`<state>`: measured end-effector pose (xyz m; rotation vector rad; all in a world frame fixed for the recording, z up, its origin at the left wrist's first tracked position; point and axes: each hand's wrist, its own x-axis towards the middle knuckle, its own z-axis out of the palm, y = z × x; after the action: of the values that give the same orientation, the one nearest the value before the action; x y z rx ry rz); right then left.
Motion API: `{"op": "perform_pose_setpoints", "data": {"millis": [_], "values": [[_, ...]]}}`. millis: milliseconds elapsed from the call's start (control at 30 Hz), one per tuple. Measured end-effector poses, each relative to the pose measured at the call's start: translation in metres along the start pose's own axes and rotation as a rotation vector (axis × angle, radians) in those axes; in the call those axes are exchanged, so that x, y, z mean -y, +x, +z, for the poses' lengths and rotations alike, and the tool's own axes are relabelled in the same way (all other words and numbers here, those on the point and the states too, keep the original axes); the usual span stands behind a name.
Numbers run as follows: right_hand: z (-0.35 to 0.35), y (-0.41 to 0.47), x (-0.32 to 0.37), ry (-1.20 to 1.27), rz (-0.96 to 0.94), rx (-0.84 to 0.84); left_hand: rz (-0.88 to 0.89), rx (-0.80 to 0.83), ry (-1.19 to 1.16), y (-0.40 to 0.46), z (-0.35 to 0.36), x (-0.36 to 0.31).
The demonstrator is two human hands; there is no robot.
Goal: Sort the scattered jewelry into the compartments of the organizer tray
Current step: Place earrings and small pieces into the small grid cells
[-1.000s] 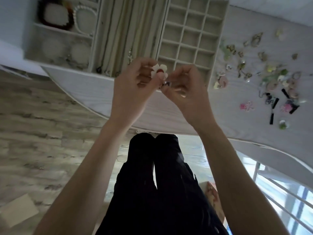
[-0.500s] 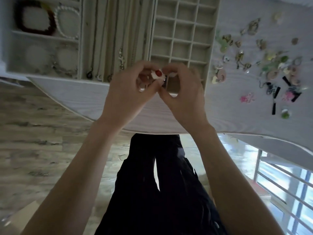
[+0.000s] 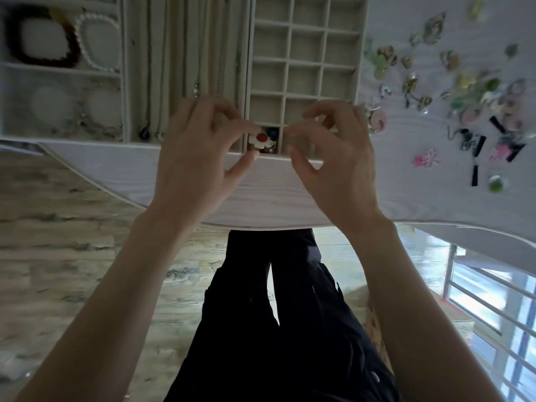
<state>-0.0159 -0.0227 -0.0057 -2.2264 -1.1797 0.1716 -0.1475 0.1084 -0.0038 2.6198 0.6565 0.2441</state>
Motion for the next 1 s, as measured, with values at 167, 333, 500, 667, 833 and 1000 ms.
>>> {"op": "perform_pose_setpoints", "data": {"millis": [167, 333, 500, 667, 833, 1000], "values": [[0.007, -0.001, 0.001, -0.005, -0.028, 0.049, 0.059, 0.002, 0.047, 0.004, 0.004, 0.002], [0.015, -0.003, 0.003, -0.016, -0.031, 0.058, 0.129, 0.085, 0.074, 0.018, 0.000, 0.010], [0.017, -0.003, 0.003, -0.046, -0.047, 0.085, 0.250, 0.121, 0.144, 0.031, -0.005, 0.015], [0.015, -0.001, 0.002, -0.014, 0.009, 0.048, 0.203, 0.095, 0.139, 0.028, -0.003, 0.008], [0.014, -0.007, 0.003, 0.019, 0.065, -0.012, 0.221, 0.134, 0.132, 0.030, -0.004, 0.007], [0.021, -0.005, 0.007, -0.062, 0.011, 0.016, 0.208, 0.135, 0.198, 0.030, -0.006, 0.006]]}}
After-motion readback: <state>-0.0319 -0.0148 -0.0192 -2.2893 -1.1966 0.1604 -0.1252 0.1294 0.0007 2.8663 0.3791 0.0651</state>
